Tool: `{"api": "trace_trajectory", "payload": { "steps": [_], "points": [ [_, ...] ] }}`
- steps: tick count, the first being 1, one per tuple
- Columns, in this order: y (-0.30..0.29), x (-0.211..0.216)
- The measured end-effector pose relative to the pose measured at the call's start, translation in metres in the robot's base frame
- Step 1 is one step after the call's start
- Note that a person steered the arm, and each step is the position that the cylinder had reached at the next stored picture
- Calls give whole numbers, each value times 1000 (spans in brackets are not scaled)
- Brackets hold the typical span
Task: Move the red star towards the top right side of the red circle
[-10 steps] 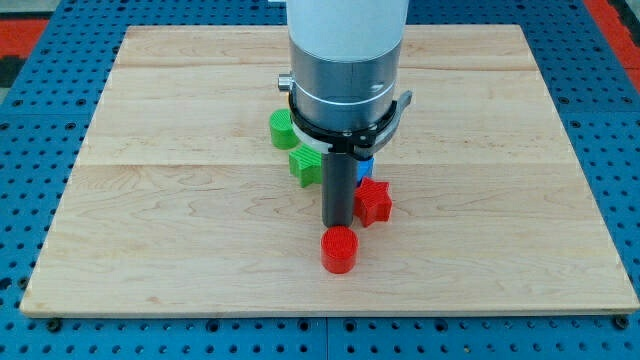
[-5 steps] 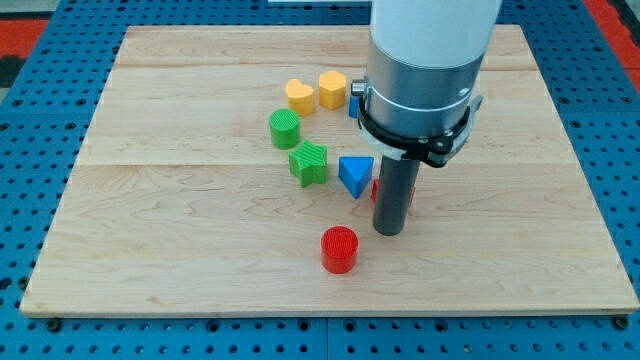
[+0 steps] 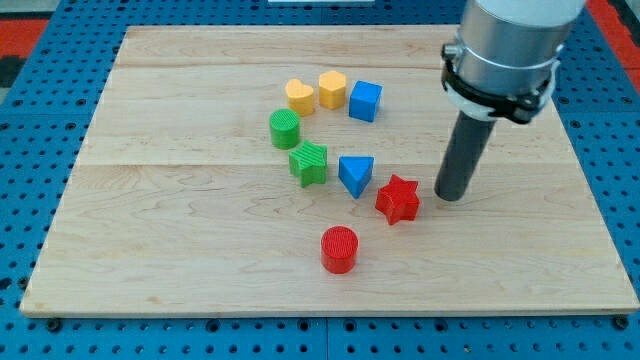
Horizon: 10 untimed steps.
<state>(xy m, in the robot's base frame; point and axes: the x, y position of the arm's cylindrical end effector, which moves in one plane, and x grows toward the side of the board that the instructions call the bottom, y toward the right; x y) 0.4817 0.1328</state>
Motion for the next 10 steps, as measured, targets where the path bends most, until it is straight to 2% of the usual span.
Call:
{"api": "trace_trajectory", "payload": {
  "steps": [6,10],
  "points": [
    [-15,18],
    [-13,-5]
  ]
}}
